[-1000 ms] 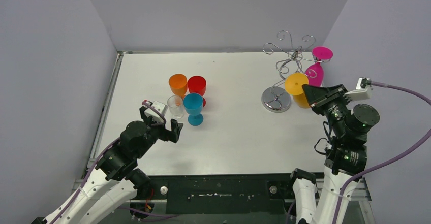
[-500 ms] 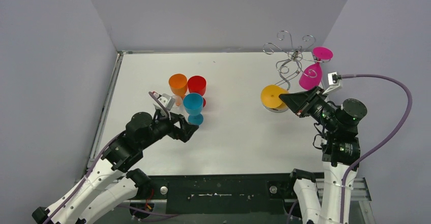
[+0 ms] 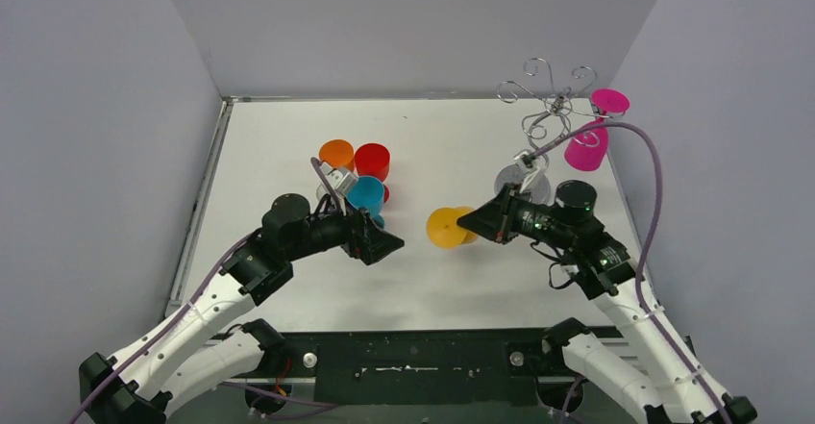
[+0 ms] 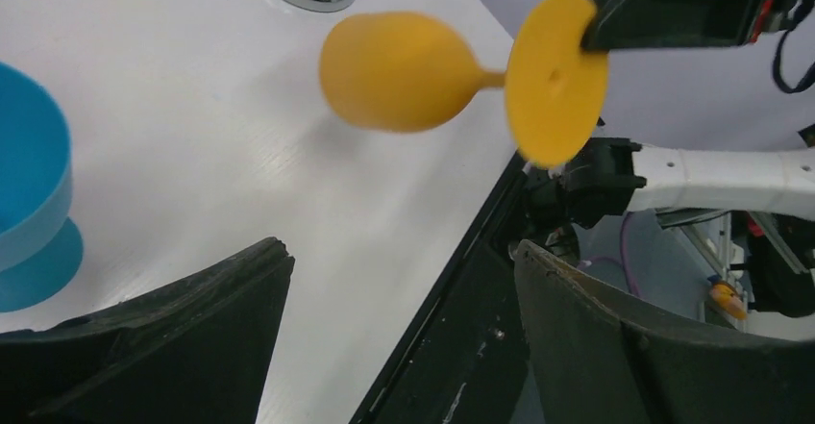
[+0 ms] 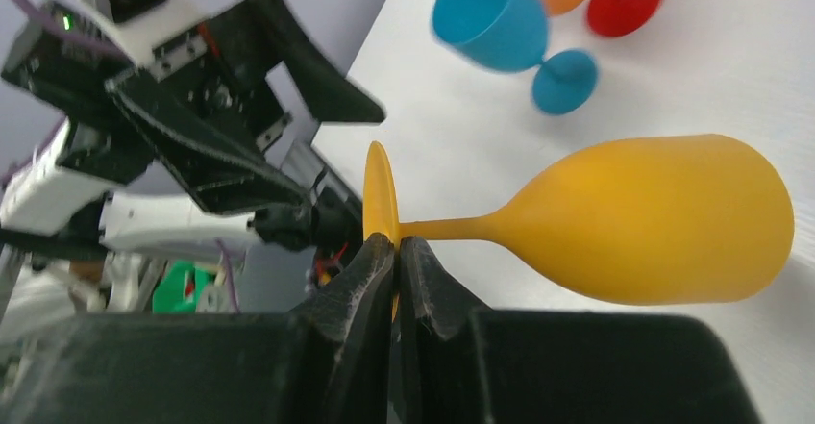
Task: Take the wine glass off the wine glass rack
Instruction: Place the wine glass at the center of the board.
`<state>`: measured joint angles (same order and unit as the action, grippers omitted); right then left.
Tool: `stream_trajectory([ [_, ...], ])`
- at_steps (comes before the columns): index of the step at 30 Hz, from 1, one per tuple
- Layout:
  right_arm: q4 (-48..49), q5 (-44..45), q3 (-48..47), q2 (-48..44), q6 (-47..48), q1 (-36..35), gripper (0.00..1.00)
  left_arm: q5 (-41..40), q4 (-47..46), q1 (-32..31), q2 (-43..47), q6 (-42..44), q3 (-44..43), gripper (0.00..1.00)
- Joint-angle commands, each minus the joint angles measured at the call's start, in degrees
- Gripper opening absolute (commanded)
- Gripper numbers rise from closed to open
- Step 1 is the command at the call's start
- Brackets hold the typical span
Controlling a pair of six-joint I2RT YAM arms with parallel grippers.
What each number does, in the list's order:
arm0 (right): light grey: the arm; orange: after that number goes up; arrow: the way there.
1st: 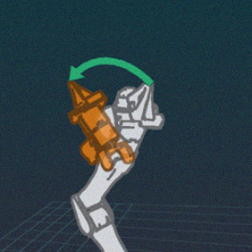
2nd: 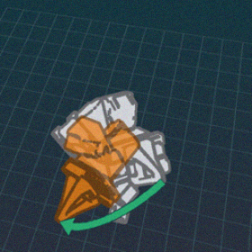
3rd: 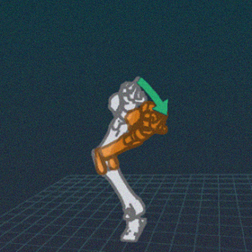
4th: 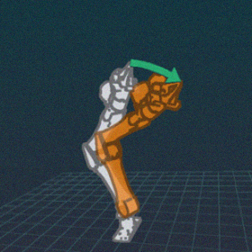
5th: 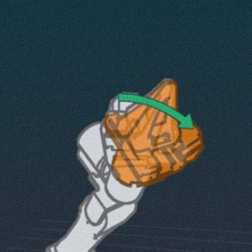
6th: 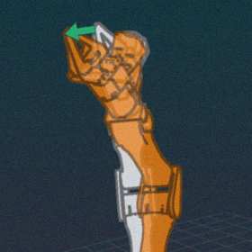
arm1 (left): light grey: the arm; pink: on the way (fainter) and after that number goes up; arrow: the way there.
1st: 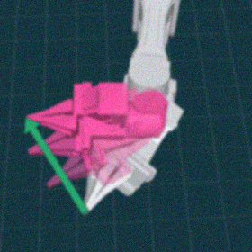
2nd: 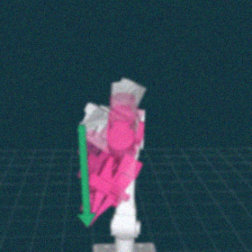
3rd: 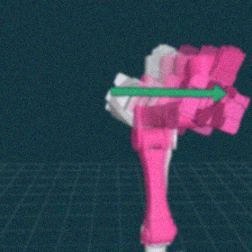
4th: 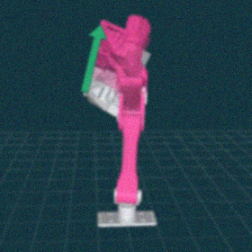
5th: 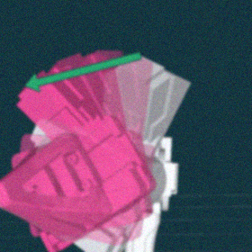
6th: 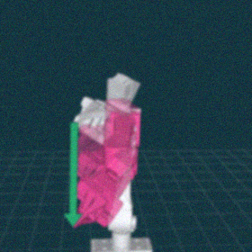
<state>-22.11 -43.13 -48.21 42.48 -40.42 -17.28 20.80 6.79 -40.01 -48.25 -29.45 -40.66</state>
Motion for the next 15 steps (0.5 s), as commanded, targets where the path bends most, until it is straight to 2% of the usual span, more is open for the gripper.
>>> stream_trajectory([
  [1,8.8,15.9,-1.7,5.2,0.6,-17.5,0.00,6.1,-8.6,0.0,1.6,-3.5,-1.5,0.83],
  [3,8.6,22.9,-3.0,8.2,2.1,-24.8,0.00,6.0,-7.9,0.1,2.9,-3.6,-1.2,0.81],
  [5,9.9,25.6,-3.6,10.9,3.2,-28.8,0.00,6.0,-5.9,0.1,4.3,-3.3,-1.3,0.81],
  [11,14.2,22.4,-3.2,13.0,6.0,-29.9,0.00,4.0,6.3,0.1,6.9,0.6,-2.6,0.77],
  [15,19.3,16.5,-2.0,12.5,6.6,-29.9,0.00,5.7,7.0,0.1,7.6,1.1,-1.6,0.77],
])
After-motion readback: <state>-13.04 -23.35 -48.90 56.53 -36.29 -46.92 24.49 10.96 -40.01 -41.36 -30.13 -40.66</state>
